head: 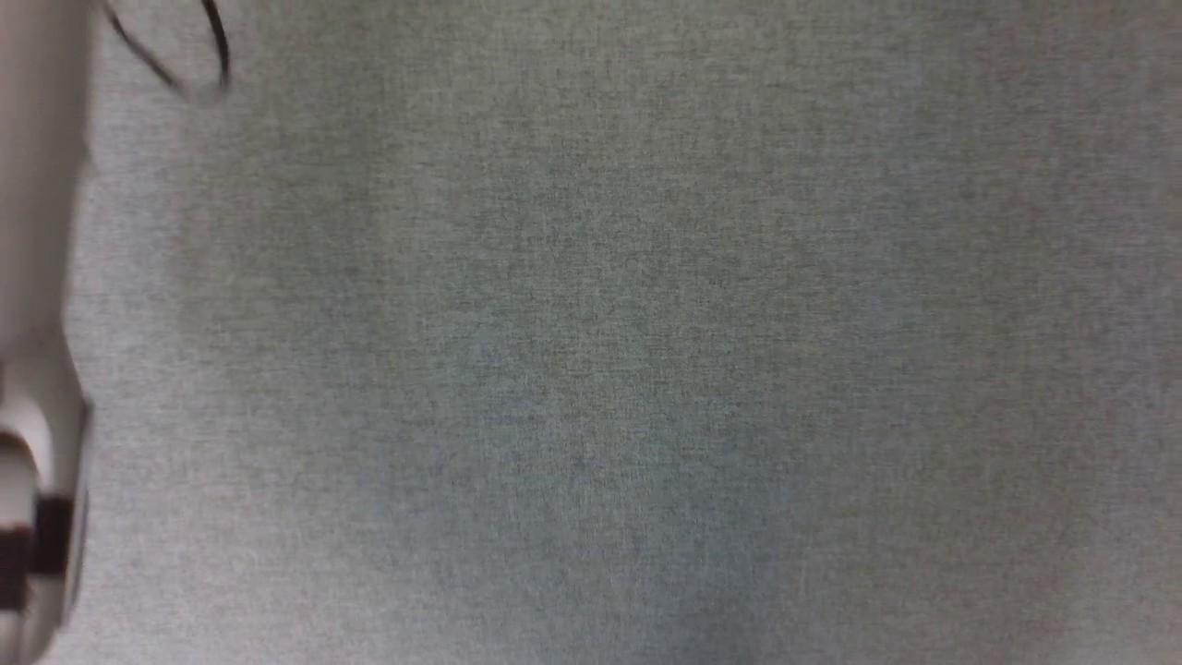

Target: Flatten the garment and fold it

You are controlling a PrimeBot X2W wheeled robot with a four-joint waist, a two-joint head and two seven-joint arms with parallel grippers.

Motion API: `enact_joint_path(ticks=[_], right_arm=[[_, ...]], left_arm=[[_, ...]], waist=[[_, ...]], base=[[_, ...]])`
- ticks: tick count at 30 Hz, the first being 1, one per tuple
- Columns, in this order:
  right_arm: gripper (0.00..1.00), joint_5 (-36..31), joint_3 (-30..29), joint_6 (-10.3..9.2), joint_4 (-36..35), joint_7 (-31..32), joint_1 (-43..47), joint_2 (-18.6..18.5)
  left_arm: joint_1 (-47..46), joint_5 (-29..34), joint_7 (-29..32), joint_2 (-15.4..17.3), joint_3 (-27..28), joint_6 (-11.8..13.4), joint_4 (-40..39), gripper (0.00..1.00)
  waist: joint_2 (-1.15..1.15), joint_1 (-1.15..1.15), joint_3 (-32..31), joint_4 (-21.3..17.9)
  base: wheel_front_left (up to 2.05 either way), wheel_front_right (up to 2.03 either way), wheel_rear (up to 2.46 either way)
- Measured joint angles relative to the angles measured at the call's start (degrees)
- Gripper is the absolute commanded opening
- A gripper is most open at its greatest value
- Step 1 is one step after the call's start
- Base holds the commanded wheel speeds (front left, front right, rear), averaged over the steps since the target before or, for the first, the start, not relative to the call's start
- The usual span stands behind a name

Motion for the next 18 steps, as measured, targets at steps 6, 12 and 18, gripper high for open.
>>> enact_joint_path(ticks=[6,12,18], right_arm=[[0.0,5.84,-3.48,-0.01,-8.46,-0.07,16.07,-4.22],[0.0,7.66,-9.66,-0.01,-16.35,0.51,37.64,-4.05],[0.0,6.59,-14.73,-0.01,-22.27,1.55,54.32,0.01]], left_arm=[[14.76,-1.1,2.21,4.19,-1.49,0.58,-12.73,0.0],[35.0,-0.89,3.22,9.2,-4.3,4.8,-26.89,0.0],[50.77,0.3,3.04,12.21,-7.78,8.7,-32.52,0.0]], waist=[[0.0,0.0,-3.69,-0.15],[0.0,-0.01,-8.97,-0.69],[0.0,-0.01,-13.33,-1.07]], base=[[0.0,0.0,0.0],[0.0,0.0,0.0],[0.0,0.0,0.0]])
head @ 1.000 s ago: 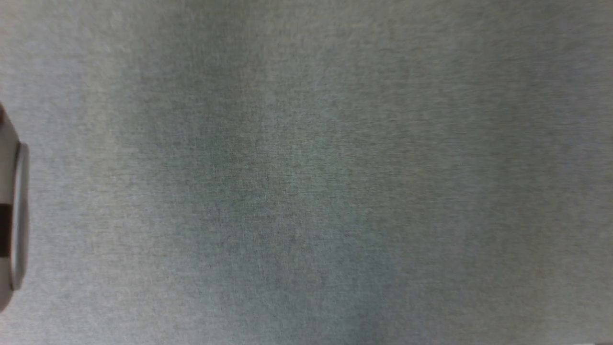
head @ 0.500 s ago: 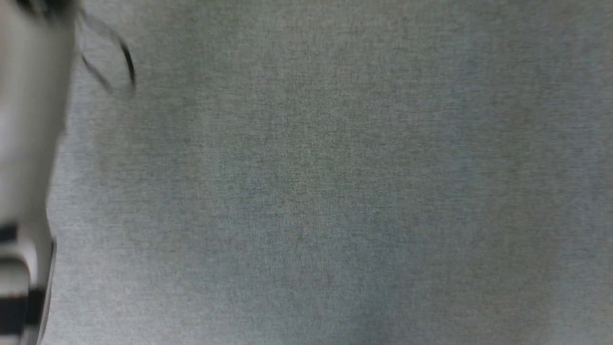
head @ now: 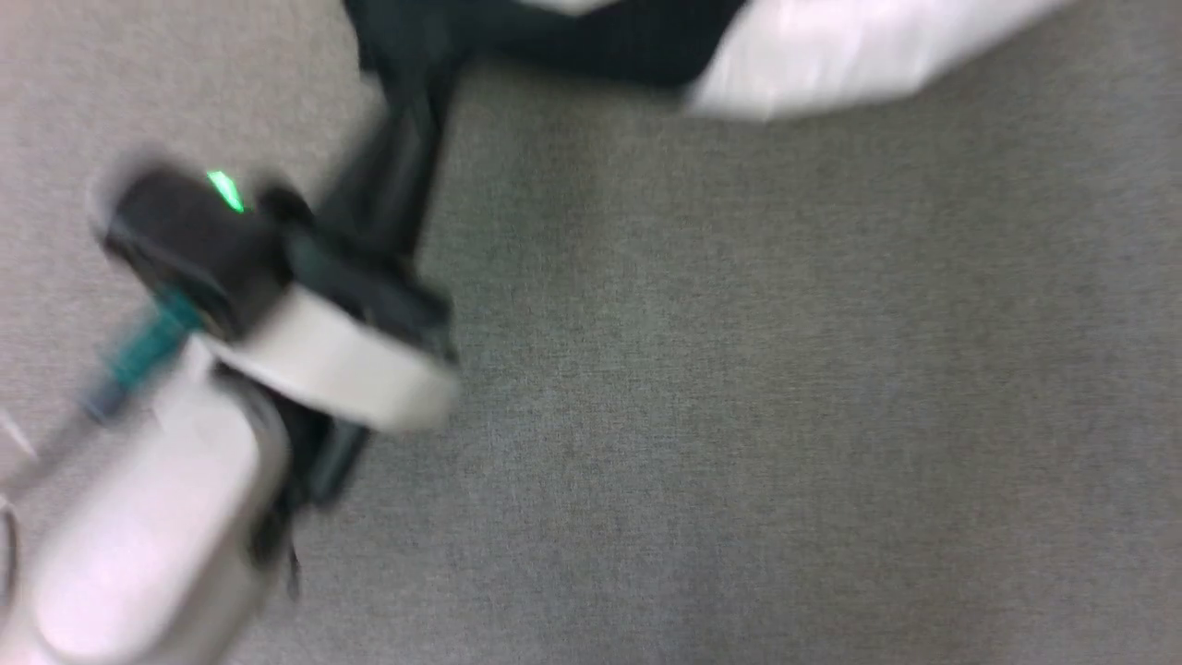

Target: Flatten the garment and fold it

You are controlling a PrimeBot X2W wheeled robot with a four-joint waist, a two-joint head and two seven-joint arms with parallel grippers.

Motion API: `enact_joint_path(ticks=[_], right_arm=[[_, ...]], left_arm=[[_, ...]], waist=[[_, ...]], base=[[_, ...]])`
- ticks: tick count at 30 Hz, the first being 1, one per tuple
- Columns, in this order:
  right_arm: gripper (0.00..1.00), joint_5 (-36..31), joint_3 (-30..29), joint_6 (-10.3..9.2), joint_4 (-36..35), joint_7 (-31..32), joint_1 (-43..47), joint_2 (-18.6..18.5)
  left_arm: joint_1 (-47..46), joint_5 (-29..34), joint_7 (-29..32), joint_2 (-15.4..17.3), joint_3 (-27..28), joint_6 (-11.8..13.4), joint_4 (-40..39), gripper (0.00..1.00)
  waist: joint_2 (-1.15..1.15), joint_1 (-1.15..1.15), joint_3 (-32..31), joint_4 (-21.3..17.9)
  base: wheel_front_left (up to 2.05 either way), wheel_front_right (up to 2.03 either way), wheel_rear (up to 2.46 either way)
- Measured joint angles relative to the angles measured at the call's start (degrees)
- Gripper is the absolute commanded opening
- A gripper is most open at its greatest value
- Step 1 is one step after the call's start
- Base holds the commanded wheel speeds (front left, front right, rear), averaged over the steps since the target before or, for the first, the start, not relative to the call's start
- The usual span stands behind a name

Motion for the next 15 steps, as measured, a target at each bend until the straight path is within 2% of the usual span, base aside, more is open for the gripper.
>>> enact_joint_path(ticks=[9,15], right_arm=[[0.0,-2.83,-4.09,-0.01,-5.46,4.47,21.3,6.56],[0.0,-3.21,-3.98,-0.01,-6.1,8.21,30.33,7.65]], left_arm=[[15.81,-1.83,3.2,4.44,-6.27,0.29,1.27,0.0],[22.09,-5.71,5.2,5.05,-9.24,-0.35,2.92,0.0]], waist=[[0.0,0.0,-6.49,-0.19],[0.0,0.01,-10.41,-0.65]], base=[[0.0,0.0,0.0],[0.0,0.0,0.0]])
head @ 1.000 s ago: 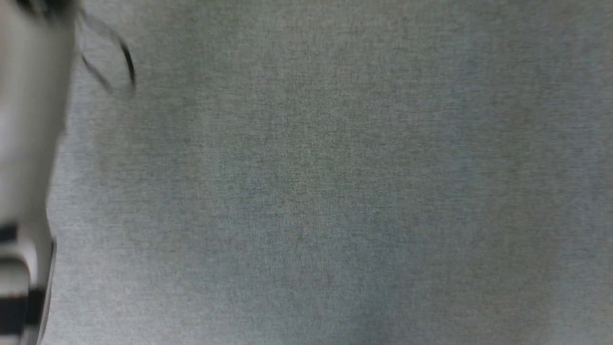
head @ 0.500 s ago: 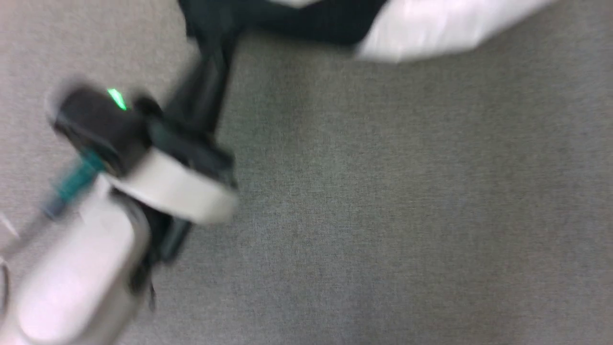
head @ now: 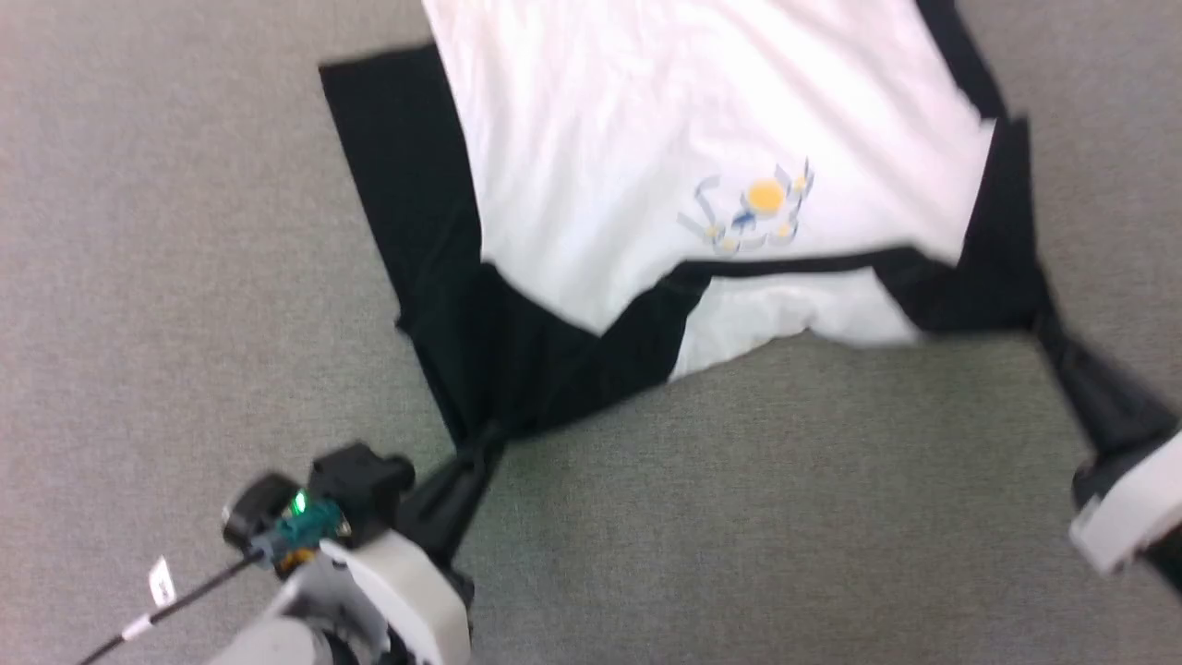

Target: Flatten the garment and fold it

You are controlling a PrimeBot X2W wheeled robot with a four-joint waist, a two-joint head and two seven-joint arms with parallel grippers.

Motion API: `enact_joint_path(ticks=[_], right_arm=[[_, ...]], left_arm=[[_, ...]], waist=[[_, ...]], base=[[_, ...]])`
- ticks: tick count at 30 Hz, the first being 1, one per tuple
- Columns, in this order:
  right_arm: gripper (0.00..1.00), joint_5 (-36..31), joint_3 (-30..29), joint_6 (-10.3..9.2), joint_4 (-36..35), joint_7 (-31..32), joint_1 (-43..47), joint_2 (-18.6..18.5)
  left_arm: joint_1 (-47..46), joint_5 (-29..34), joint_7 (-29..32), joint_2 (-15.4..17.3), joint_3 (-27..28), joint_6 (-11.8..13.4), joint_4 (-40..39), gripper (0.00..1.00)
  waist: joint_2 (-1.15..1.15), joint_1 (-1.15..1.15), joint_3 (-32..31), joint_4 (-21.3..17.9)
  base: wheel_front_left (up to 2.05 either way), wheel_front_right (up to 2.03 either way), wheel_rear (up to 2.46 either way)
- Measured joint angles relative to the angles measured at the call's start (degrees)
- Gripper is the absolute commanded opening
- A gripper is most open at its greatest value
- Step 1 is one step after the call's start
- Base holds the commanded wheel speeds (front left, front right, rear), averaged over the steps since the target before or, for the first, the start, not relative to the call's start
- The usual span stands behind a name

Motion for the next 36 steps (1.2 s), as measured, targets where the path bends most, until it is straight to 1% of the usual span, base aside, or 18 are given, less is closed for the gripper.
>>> enact_joint_path(ticks=[3,6,11,18,22,31,36], right_arm=[[0.0,0.34,0.34,0.0,0.24,1.97,3.48,-0.05],[0.0,1.13,0.33,0.0,0.68,3.52,6.38,-0.15],[0.0,2.05,0.2,0.0,1.63,6.1,10.51,-0.19],[0.0,4.01,0.42,0.0,1.64,10.87,16.17,0.07],[0.0,4.27,0.55,0.0,1.51,12.48,17.85,0.29],[0.0,3.18,0.69,0.0,2.81,12.35,18.55,1.41],[0.0,2.8,1.07,0.0,4.67,12.62,19.81,1.67]], left_arm=[[2.2,-2.38,1.58,0.1,-1.05,-0.67,0.85,0.0],[4.26,-3.96,3.7,1.11,-1.96,-1.19,1.71,0.0],[7.14,-7.31,5.86,2.54,-2.27,-1.23,1.86,0.0],[9.68,-9.13,6.67,3.54,-2.74,-1.23,1.82,0.0],[10.38,-9.28,6.66,3.44,-3.3,-1.23,2.31,0.0],[10.81,-9.98,4.8,1.83,-3.44,-1.24,5.34,0.0],[12.73,-11.89,5.92,1.35,-4.05,-1.22,6.99,0.0]], waist=[[0.0,0.0,-1.65,-0.24],[0.0,0.0,-3.09,-0.42],[0.0,0.01,-5.12,-0.62],[0.0,0.01,-7.41,-0.47],[0.0,0.01,-8.2,-0.48],[0.0,0.02,-9.13,-0.77],[0.0,0.01,-9.93,-0.61]], base=[[0.0,0.0,0.0],[0.0,0.0,0.0],[0.0,0.0,0.0],[0.0,0.0,0.0],[0.0,0.0,0.0],[0.0,0.0,0.0],[0.0,0.0,0.0]])
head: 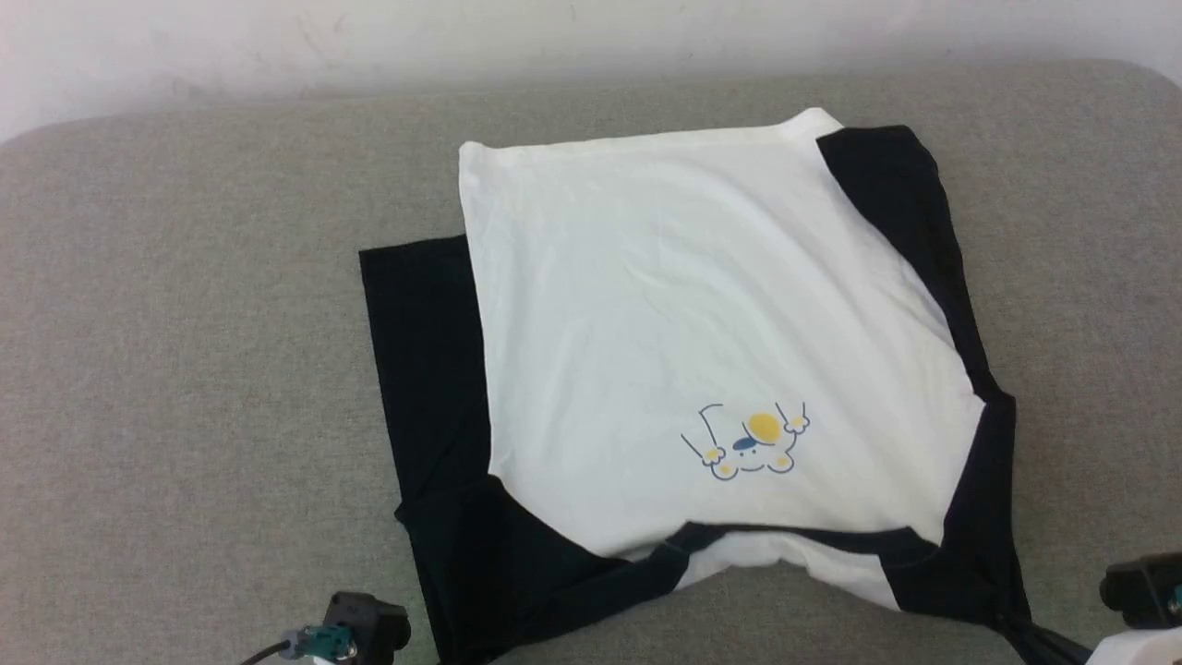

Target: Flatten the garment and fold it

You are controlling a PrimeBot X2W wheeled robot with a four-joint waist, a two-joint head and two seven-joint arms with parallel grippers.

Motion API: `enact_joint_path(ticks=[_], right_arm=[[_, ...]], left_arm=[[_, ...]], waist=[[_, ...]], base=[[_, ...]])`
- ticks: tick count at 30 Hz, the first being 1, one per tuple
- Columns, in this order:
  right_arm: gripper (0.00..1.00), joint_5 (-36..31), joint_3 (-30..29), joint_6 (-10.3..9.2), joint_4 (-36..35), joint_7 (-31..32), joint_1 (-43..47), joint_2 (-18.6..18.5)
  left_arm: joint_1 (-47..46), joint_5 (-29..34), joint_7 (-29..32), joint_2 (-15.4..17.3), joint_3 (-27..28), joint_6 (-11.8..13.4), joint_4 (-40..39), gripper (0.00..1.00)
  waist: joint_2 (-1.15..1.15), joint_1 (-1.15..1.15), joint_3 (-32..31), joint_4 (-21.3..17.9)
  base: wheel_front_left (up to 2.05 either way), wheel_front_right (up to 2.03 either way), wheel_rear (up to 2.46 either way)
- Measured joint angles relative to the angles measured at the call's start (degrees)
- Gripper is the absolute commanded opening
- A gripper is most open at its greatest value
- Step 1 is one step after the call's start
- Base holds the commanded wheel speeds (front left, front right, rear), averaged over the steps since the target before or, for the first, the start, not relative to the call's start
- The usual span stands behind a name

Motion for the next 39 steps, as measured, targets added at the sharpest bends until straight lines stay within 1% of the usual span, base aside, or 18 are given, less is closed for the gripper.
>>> enact_joint_path(ticks=[4,10,18,25,26,27,28,29,30,31,35,39], right_arm=[[0.0,-0.19,0.21,0.0,1.0,-0.03,0.68,0.31],[0.0,-0.78,1.21,0.0,3.01,-2.53,-0.04,1.86],[0.0,-1.97,4.77,0.0,7.22,-4.82,-2.98,2.04],[0.0,-2.07,6.33,0.0,11.14,-8.38,-5.58,3.21],[0.31,-2.52,6.49,0.0,11.67,-9.17,-5.88,3.39],[1.0,-2.76,6.49,0.01,12.06,-9.92,-6.07,3.72],[1.0,-2.78,6.47,0.01,12.4,-10.31,-6.11,4.0],[1.0,-2.77,6.47,0.02,12.56,-10.49,-6.11,4.17],[1.0,-2.7,6.39,0.05,12.46,-10.88,-6.11,4.38],[1.0,-2.6,6.28,0.09,12.09,-11.07,-6.1,4.61],[1.0,-0.86,3.39,0.0,8.99,-11.57,-5.77,4.66],[1.0,1.83,-0.16,0.0,2.66,-11.31,-3.24,4.7]], left_arm=[[1.05,-0.46,-1.14,-0.77,0.1,0.08,0.62,0.0],[0.63,0.37,-4.8,-2.91,0.48,-0.09,2.83,0.0],[-2.99,2.67,-3.23,-4.01,-1.49,-2.04,9.11,0.0],[-4.03,3.34,-6.71,-5.86,-1.43,-2.91,13.01,0.0],[-4.03,3.35,-7.35,-6.21,-1.4,-2.96,13.49,0.0],[-4.02,3.34,-7.98,-6.49,-1.3,-2.96,13.81,0.0],[-4.02,3.27,-8.65,-6.86,-1.09,-2.96,14.04,0.21],[-4.02,3.27,-9.09,-7.13,-0.97,-2.96,14.13,0.45],[-4.02,3.27,-9.36,-7.21,-0.91,-2.94,14.13,0.96],[-3.97,3.26,-9.85,-7.25,-0.7,-2.74,13.92,1.0],[-3.31,2.47,-11.4,-6.77,1.23,-1.0,10.25,1.0],[0.58,-1.43,-12.58,-6.23,3.86,0.63,3.12,1.0]], waist=[[0.0,0.0,-0.27,0.29],[0.0,0.0,0.21,0.6],[0.0,0.0,1.09,0.64],[0.0,0.0,0.97,0.29],[0.0,0.0,0.87,0.24],[0.0,0.0,0.79,0.19],[0.0,0.0,0.71,0.18],[0.0,0.0,0.64,0.2],[0.0,0.0,0.58,0.24],[0.0,0.0,0.52,0.32],[0.0,0.01,0.11,0.62],[0.0,0.01,-0.79,0.95]], base=[[0.0,0.0,0.0],[0.0,0.0,0.0],[0.0,0.0,0.0],[0.0,0.0,0.0],[0.0,0.0,0.0],[0.0,0.0,0.0],[0.0,0.0,0.0],[0.0,0.0,0.0],[0.0,0.0,0.0],[0.0,0.0,0.0],[0.0,0.0,0.0],[0.0,0.0,0.0]])
